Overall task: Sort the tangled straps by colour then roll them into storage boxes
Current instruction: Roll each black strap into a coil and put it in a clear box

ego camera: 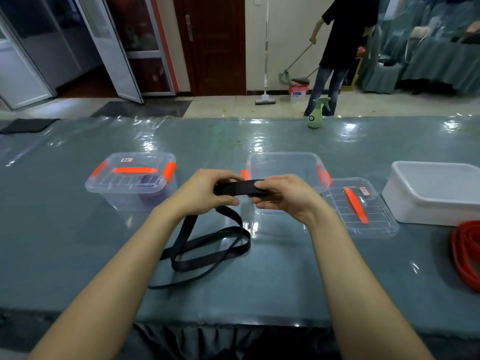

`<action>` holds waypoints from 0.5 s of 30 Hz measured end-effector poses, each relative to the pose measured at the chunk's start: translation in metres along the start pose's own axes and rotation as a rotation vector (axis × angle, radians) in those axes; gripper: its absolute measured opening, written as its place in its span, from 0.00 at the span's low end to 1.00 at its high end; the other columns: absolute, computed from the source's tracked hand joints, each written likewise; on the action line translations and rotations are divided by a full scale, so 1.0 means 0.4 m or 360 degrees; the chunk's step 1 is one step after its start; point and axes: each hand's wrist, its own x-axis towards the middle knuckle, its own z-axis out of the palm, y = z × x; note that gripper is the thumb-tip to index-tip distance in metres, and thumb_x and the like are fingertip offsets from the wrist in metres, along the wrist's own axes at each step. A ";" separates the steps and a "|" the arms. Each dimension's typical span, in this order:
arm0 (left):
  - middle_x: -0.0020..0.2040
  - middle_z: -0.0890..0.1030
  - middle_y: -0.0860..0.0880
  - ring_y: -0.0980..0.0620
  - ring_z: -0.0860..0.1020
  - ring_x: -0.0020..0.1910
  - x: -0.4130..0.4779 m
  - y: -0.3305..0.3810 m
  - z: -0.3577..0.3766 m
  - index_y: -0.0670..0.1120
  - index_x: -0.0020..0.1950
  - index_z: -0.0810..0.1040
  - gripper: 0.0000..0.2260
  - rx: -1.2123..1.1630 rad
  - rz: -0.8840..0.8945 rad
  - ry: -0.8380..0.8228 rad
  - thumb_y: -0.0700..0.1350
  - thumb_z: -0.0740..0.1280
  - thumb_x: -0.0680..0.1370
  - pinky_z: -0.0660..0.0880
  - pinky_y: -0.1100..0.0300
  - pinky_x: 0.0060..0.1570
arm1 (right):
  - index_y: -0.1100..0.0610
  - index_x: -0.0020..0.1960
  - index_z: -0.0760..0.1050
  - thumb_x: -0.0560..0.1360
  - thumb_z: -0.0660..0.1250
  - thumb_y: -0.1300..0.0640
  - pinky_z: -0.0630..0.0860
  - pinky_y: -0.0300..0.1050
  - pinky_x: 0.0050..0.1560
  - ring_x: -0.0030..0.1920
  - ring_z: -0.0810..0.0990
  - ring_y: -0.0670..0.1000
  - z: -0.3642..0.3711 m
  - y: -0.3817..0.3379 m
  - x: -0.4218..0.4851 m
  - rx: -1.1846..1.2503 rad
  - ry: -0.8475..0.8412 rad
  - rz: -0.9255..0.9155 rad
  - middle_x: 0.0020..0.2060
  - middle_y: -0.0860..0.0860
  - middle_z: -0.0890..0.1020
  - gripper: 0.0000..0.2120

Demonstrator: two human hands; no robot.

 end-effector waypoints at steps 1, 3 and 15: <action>0.51 0.87 0.57 0.57 0.84 0.50 -0.008 -0.001 0.006 0.65 0.64 0.83 0.21 -0.0068 0.0002 0.0004 0.54 0.83 0.74 0.79 0.61 0.54 | 0.68 0.56 0.84 0.80 0.72 0.63 0.86 0.46 0.47 0.44 0.89 0.55 0.001 0.003 -0.001 0.0073 0.0011 0.0017 0.48 0.64 0.89 0.09; 0.51 0.87 0.58 0.55 0.85 0.51 -0.018 0.003 0.018 0.64 0.63 0.82 0.19 -0.0201 0.0021 0.0048 0.59 0.81 0.74 0.82 0.56 0.57 | 0.67 0.54 0.85 0.80 0.70 0.64 0.86 0.45 0.45 0.42 0.89 0.54 0.005 0.005 -0.002 0.0241 0.0022 0.0072 0.48 0.63 0.89 0.07; 0.52 0.91 0.54 0.52 0.89 0.53 -0.026 0.022 -0.036 0.58 0.59 0.87 0.18 -0.0585 0.0041 0.0156 0.60 0.81 0.72 0.83 0.53 0.61 | 0.64 0.56 0.88 0.73 0.79 0.57 0.85 0.47 0.48 0.42 0.86 0.52 0.044 -0.012 -0.019 0.0699 -0.0220 0.0173 0.48 0.59 0.87 0.15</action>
